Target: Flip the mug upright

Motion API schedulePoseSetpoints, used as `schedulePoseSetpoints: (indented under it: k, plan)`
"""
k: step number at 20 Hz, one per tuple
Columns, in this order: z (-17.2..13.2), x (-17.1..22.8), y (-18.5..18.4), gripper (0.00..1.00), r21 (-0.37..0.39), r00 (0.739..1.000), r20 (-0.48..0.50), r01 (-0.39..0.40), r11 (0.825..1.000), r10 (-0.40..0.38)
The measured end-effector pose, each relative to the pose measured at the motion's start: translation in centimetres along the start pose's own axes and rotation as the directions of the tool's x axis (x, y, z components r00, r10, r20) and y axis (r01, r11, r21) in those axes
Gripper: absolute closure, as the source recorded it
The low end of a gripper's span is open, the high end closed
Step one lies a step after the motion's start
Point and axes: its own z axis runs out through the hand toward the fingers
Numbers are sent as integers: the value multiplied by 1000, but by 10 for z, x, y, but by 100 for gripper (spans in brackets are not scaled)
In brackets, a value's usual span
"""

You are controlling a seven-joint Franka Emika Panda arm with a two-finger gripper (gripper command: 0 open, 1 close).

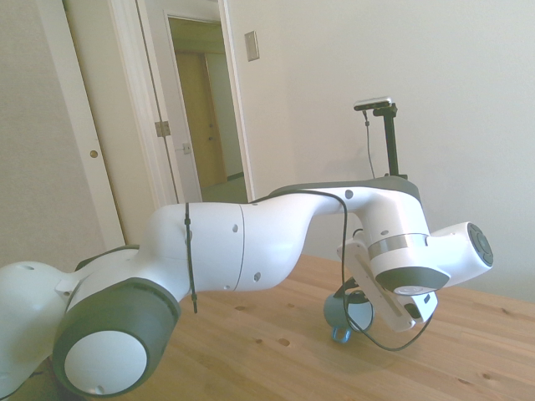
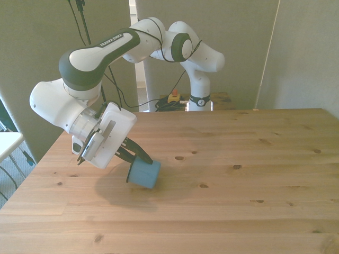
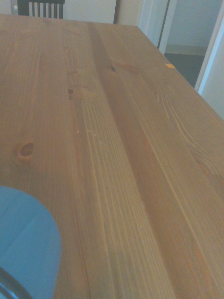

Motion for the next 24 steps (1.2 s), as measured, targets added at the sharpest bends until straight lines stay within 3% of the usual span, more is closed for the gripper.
schedulePoseSetpoints:
  k: [6,9,12,16,19,24]
  plan:
    - [4,-8,-20,100,-43,1000,-14,3,999,-4]
    - [0,-24,-46,100,-116,998,-60,28,993,-35]
    - [-8,-51,-86,100,-213,981,-159,72,974,-108]
    - [-3,-87,-128,100,-350,934,-287,101,931,-210]
    - [8,-103,-139,100,-442,883,-372,101,891,-285]
    - [40,-113,-132,100,-580,785,-457,93,809,-418]
